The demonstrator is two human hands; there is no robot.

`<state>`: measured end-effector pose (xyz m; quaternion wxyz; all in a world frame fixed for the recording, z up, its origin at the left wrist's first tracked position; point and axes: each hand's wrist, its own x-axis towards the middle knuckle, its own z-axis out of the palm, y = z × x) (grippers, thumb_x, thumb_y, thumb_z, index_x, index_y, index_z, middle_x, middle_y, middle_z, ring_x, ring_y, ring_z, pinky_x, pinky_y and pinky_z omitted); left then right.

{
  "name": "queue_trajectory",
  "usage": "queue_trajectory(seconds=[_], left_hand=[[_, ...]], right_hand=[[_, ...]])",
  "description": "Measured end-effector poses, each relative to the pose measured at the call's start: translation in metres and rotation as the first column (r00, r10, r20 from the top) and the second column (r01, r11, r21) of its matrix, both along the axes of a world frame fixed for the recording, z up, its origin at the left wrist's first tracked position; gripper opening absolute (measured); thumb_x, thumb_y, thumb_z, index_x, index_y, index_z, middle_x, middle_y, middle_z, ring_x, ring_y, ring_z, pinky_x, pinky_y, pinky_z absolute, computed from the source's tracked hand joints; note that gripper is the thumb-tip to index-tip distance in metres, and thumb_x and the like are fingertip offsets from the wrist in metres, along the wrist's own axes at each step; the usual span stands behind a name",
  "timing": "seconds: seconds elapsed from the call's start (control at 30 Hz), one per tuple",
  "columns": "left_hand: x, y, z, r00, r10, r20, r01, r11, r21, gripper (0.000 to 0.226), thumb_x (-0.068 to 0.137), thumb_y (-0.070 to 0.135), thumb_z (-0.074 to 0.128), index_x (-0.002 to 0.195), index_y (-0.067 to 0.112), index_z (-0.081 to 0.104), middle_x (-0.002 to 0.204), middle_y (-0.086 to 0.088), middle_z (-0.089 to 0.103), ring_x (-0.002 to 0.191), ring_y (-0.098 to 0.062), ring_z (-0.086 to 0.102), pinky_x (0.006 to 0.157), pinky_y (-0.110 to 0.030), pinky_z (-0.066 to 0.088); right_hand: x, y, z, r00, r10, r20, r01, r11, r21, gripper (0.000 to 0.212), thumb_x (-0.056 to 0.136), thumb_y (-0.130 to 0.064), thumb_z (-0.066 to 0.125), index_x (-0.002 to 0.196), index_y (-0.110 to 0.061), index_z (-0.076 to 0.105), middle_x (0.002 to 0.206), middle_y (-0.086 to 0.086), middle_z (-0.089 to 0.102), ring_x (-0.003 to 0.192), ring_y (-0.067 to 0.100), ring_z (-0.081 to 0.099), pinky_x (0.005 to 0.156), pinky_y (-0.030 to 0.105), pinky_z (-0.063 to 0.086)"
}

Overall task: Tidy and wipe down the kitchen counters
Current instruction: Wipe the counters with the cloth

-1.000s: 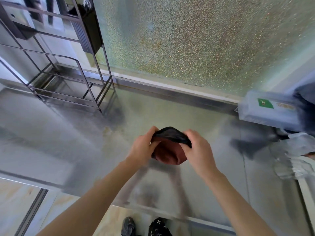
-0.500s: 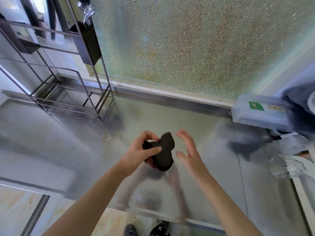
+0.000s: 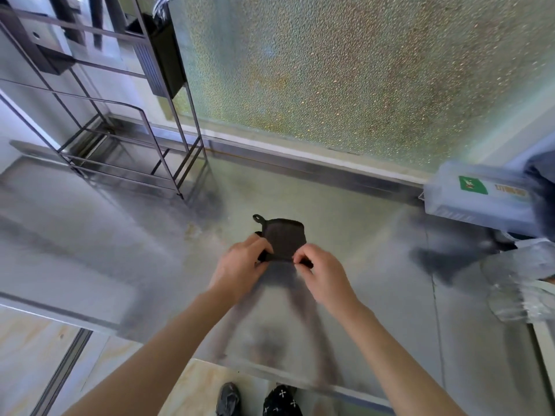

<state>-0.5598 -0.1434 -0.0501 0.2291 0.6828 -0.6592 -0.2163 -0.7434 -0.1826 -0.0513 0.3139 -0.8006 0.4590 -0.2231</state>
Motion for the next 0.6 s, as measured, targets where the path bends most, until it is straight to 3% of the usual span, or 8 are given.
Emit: queue_trajectory(seconds=[0.07, 0.17, 0.2, 0.27, 0.37, 0.43, 0.5, 0.6], left_hand=[[-0.005, 0.022, -0.033, 0.997, -0.049, 0.062, 0.046, 0.998, 0.045, 0.021, 0.066, 0.012, 0.063, 0.087, 0.016, 0.063, 0.087, -0.001, 0.063, 0.072, -0.027, 0.061, 0.068, -0.024, 0.044], [-0.005, 0.055, -0.066, 0.999, -0.033, 0.041, 0.029, 0.994, 0.108, 0.027, 0.07, 0.023, 0.054, 0.096, 0.021, 0.061, 0.099, 0.005, 0.064, 0.084, -0.021, 0.063, 0.084, -0.02, 0.037], [-0.001, 0.061, -0.071, 0.999, -0.015, 0.042, 0.011, 0.995, 0.096, 0.029, 0.072, 0.024, 0.053, 0.101, 0.023, 0.059, 0.106, 0.005, 0.062, 0.089, -0.019, 0.061, 0.089, -0.022, 0.035], [0.01, 0.062, -0.076, 0.995, 0.064, 0.078, -0.068, 0.997, 0.047, 0.032, 0.079, 0.02, 0.056, 0.111, 0.024, 0.053, 0.12, 0.001, 0.057, 0.104, -0.019, 0.055, 0.096, -0.027, 0.032], [0.027, 0.046, -0.082, 0.964, 0.179, 0.195, -0.193, 0.98, 0.055, 0.039, 0.089, 0.021, 0.049, 0.128, 0.022, 0.045, 0.142, -0.002, 0.041, 0.133, -0.018, 0.03, 0.107, -0.029, 0.018], [0.033, 0.029, -0.091, 0.943, 0.19, 0.273, -0.228, 0.967, 0.113, 0.047, 0.096, 0.029, 0.034, 0.143, 0.026, 0.028, 0.155, 0.001, 0.016, 0.143, -0.016, 0.005, 0.114, -0.031, 0.002], [0.037, 0.013, -0.1, 0.937, 0.207, 0.282, -0.255, 0.956, 0.148, 0.05, 0.098, 0.034, 0.024, 0.147, 0.028, 0.017, 0.157, 0.004, 0.003, 0.143, -0.015, -0.007, 0.114, -0.035, -0.005], [0.037, -0.01, -0.106, 0.928, 0.222, 0.299, -0.276, 0.949, 0.153, 0.051, 0.096, 0.038, 0.021, 0.146, 0.029, 0.018, 0.156, 0.005, 0.007, 0.144, -0.017, -0.001, 0.114, -0.038, -0.001]], right_hand=[[-0.003, 0.021, -0.027, 0.994, 0.03, -0.11, -0.028, 0.999, 0.022, 0.018, 0.075, 0.002, 0.055, 0.083, -0.013, 0.06, 0.082, 0.0, 0.062, 0.077, 0.018, 0.056, 0.07, 0.033, 0.047], [-0.007, 0.052, -0.054, 0.986, -0.028, -0.163, 0.048, 0.991, 0.125, 0.025, 0.076, 0.0, 0.048, 0.09, -0.015, 0.063, 0.092, -0.003, 0.062, 0.089, 0.015, 0.057, 0.078, 0.023, 0.044], [-0.005, 0.057, -0.058, 0.985, -0.068, -0.161, 0.083, 0.992, 0.092, 0.025, 0.078, -0.004, 0.046, 0.093, -0.014, 0.063, 0.097, -0.003, 0.062, 0.093, 0.014, 0.056, 0.08, 0.022, 0.044], [0.006, 0.057, -0.066, 0.974, -0.134, -0.185, 0.129, 0.991, -0.044, 0.031, 0.084, -0.015, 0.042, 0.105, -0.013, 0.064, 0.115, 0.001, 0.062, 0.108, 0.016, 0.054, 0.091, 0.033, 0.048], [0.039, 0.04, -0.078, 0.925, -0.095, -0.369, 0.069, 0.994, -0.082, 0.045, 0.095, -0.037, 0.032, 0.135, -0.024, 0.047, 0.146, 0.004, 0.042, 0.135, 0.028, 0.036, 0.106, 0.048, 0.034], [0.058, 0.025, -0.093, 0.861, 0.039, -0.507, -0.102, 0.99, -0.097, 0.048, 0.095, -0.047, 0.028, 0.14, -0.033, 0.038, 0.15, 0.0, 0.036, 0.137, 0.032, 0.032, 0.105, 0.055, 0.035], [0.063, 0.0, -0.106, 0.814, 0.062, -0.578, -0.167, 0.977, -0.13, 0.052, 0.094, -0.051, 0.027, 0.142, -0.033, 0.033, 0.153, -0.001, 0.03, 0.139, 0.033, 0.028, 0.106, 0.058, 0.031], [0.059, -0.056, -0.113, 0.8, -0.23, -0.554, 0.154, 0.971, -0.181, 0.07, 0.09, -0.056, 0.03, 0.149, -0.021, 0.017, 0.157, 0.01, 0.013, 0.143, 0.036, 0.013, 0.112, 0.057, 0.01]])
